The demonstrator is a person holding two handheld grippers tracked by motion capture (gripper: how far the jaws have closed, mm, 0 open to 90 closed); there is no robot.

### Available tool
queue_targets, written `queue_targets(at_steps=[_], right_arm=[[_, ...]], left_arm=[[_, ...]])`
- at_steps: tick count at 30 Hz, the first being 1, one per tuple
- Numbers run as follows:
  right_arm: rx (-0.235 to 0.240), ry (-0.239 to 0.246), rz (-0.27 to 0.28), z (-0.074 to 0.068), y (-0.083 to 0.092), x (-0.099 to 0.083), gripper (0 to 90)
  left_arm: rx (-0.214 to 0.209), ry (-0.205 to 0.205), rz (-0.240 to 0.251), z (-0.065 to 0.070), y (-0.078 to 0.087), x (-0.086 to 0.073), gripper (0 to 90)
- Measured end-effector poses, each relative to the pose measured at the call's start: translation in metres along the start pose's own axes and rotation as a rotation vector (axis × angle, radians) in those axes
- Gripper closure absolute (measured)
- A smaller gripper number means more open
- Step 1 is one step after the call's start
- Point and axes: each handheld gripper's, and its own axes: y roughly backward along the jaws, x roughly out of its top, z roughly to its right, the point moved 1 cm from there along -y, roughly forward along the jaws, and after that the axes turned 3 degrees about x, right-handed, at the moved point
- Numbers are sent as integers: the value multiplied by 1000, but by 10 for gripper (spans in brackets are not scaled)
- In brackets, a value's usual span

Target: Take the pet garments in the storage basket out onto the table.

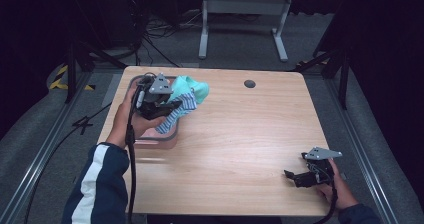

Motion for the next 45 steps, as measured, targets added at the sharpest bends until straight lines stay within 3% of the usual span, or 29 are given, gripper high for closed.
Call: queue_targets(at_steps=[11,21,45], right_arm=[[0,0,0,0,0,0,7],[0,-2,2,0,0,0,7],[1,-1,2,0,0,0,7]], left_arm=[[-61,-50,9,20,-16,19,736],[-113,-86,-2,40,-41,32,736],[-224,-155,-77,84,-97,37,735]])
